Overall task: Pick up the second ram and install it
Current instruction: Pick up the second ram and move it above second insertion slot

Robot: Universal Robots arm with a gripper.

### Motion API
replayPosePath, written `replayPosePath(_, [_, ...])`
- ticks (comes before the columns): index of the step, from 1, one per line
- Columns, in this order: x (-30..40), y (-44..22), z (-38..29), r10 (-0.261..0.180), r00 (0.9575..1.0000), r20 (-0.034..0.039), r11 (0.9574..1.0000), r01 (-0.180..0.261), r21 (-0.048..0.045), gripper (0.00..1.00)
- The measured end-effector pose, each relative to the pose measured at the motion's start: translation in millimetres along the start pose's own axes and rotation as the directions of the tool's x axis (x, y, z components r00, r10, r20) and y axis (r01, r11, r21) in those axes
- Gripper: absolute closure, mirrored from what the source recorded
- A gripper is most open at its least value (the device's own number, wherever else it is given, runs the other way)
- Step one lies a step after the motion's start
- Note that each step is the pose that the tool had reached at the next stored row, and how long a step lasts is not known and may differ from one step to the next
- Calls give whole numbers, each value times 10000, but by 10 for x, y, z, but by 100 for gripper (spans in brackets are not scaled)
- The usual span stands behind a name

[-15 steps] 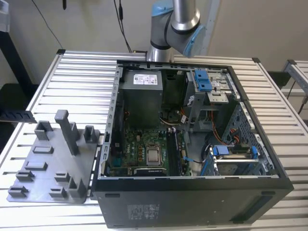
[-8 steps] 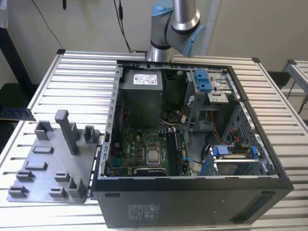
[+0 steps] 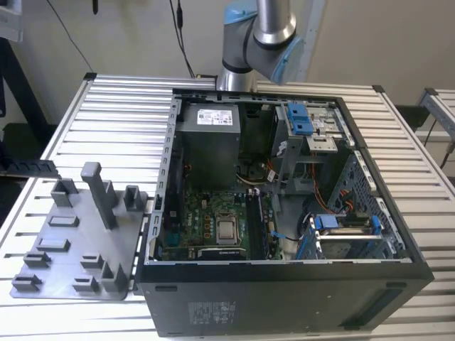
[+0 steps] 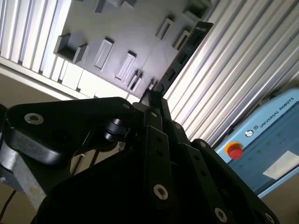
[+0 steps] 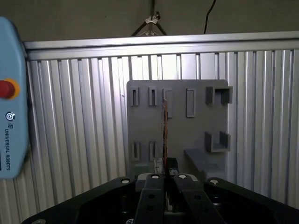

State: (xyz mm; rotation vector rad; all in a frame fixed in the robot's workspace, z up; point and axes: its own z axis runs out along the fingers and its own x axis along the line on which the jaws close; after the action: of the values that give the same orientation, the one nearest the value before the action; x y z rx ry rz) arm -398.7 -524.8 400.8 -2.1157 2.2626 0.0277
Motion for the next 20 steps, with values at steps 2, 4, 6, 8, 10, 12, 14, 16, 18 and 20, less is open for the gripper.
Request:
replayPosePath(2, [-4, -66, 1, 0, 10000, -1, 10000, 0, -5, 86])
replayPosePath(4, [-8, -131, 2, 0, 10000, -1, 10000, 0, -8, 86])
replayPosePath(6, [-12, -189, 3, 0, 10000, -2, 10000, 0, -11, 86])
replayPosePath(8, [-17, -247, 4, 1, 10000, -2, 10000, -1, -13, 86])
replayPosePath(10, [-21, -312, 6, 1, 10000, -1, 10000, -1, -15, 86])
replayPosePath(12, [-25, -381, 7, 1, 10000, -1, 10000, -1, -17, 86])
replayPosePath(14, [-30, -454, 9, 1, 10000, -2, 10000, -1, -22, 86])
replayPosePath(16, [-36, -530, 10, 2, 10000, -3, 10000, -2, -26, 86])
replayPosePath(18, [-41, -615, 12, 2, 10000, -2, 10000, -2, -30, 86])
replayPosePath(20, [-47, -708, 14, 2, 10000, -3, 10000, -2, -37, 86])
